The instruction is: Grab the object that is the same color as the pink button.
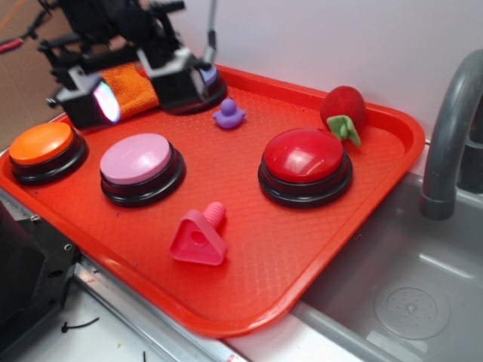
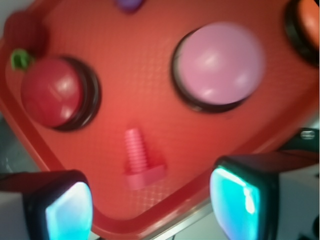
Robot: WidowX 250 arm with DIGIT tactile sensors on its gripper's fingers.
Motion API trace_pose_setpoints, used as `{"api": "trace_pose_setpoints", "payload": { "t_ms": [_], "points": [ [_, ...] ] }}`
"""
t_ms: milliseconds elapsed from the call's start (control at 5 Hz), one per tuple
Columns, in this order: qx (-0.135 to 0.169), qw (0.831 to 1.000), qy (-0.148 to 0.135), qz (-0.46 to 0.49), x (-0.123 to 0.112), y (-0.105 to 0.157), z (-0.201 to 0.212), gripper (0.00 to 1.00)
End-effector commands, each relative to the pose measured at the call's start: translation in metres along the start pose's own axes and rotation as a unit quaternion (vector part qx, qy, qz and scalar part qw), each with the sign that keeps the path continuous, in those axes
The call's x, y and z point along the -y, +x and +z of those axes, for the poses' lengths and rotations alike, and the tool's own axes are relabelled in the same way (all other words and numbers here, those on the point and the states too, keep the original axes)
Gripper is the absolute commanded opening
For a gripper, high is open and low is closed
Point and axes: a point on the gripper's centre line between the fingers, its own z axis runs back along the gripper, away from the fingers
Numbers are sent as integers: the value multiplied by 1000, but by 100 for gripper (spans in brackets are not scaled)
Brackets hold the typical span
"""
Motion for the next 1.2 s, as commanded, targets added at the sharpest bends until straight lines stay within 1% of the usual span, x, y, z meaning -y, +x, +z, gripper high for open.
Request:
{"api": "trace_pose_setpoints", "payload": {
  "t_ms": [0,200,600,800,1000],
  "points": [
    [-18,999,18,-24,14,7,-46,100],
    [-46,997,40,-44,12,4,-74,100],
    [-68,993,66,-70,0,-6,-109,100],
    [-63,992,71,-87,0,-13,-111,8],
    [-60,993,65,-79,1,-9,-107,0]
  ]
}}
